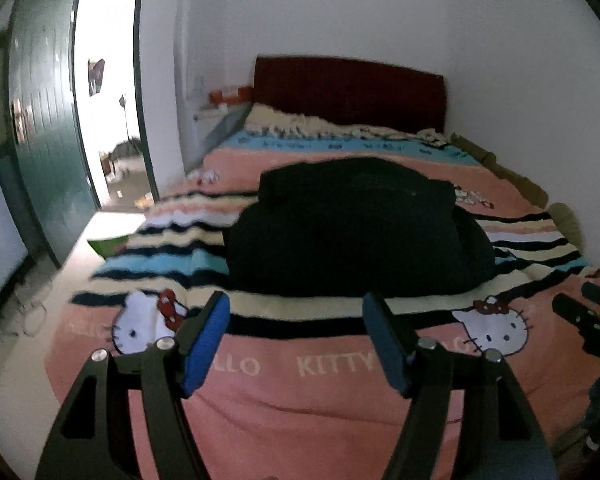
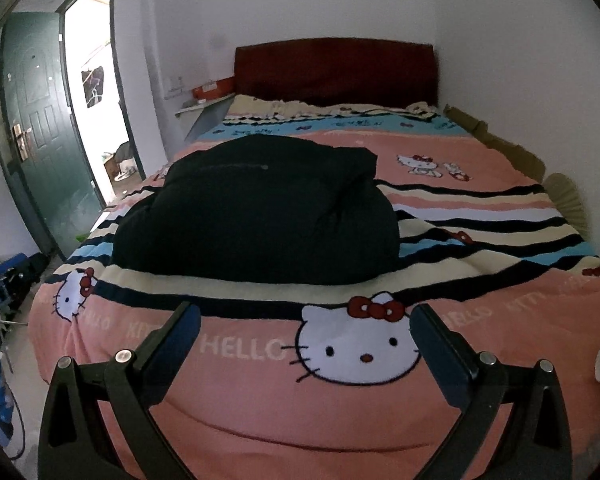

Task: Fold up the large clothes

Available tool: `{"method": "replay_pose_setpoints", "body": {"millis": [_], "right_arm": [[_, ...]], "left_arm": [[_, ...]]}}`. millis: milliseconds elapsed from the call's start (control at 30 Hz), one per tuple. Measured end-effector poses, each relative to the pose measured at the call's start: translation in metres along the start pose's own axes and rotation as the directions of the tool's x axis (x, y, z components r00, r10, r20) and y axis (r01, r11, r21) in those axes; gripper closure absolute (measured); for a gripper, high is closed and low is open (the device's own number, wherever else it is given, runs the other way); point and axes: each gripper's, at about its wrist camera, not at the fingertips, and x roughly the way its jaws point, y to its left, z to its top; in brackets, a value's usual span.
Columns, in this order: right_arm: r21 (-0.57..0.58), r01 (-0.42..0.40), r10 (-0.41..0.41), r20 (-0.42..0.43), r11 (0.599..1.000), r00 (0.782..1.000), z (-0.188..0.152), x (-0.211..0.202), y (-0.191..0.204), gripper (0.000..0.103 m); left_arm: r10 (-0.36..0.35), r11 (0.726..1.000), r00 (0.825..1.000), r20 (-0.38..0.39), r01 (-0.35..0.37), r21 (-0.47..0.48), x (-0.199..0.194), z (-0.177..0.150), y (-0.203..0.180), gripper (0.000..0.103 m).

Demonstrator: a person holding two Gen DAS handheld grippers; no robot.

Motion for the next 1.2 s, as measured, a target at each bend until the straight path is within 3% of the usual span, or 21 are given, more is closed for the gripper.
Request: {"method": "replay_pose_setpoints", "body": {"millis": [133, 300, 500, 600, 1200], "right_arm": [[0.004, 0.013, -0.013, 0.023, 1.0, 1.0, -0.007, -0.013, 0.004, 0.001], [0.0, 0.039, -0.039, 0.049, 0.999, 0.998, -0.013, -0.029, 0.008, 0.001], [0.004, 0.055, -0.055, 0.066, 0.998, 0.996, -0.018, -0.041, 0.012, 0.001], [0.003, 0.065, -0.065, 0.073, 0.998, 0.995, -0.019, -0.044, 0.014, 0.001], [-0.006, 0.135, -0.134, 0.048, 0.991, 0.99, -0.025, -0.016, -0.001, 0.001]], "left_arm": [[0.037, 0.999, 0.998, 0.049, -0.039, 0.022, -0.021, 0.001, -0.009, 0.036], [0.067, 0.997, 0.997, 0.046, -0.068, 0.027, -0.028, -0.005, -0.012, 0.036], [0.012, 1.0, 0.999, 0.047, -0.012, 0.009, -0.032, -0.01, -0.009, 0.036], [0.024, 1.0, 0.998, 0.065, -0.025, 0.018, -0.033, -0.011, -0.01, 0.036], [0.05, 0.998, 0.999, 0.016, -0.051, 0.044, -0.004, -0.014, -0.014, 0.036]]}}
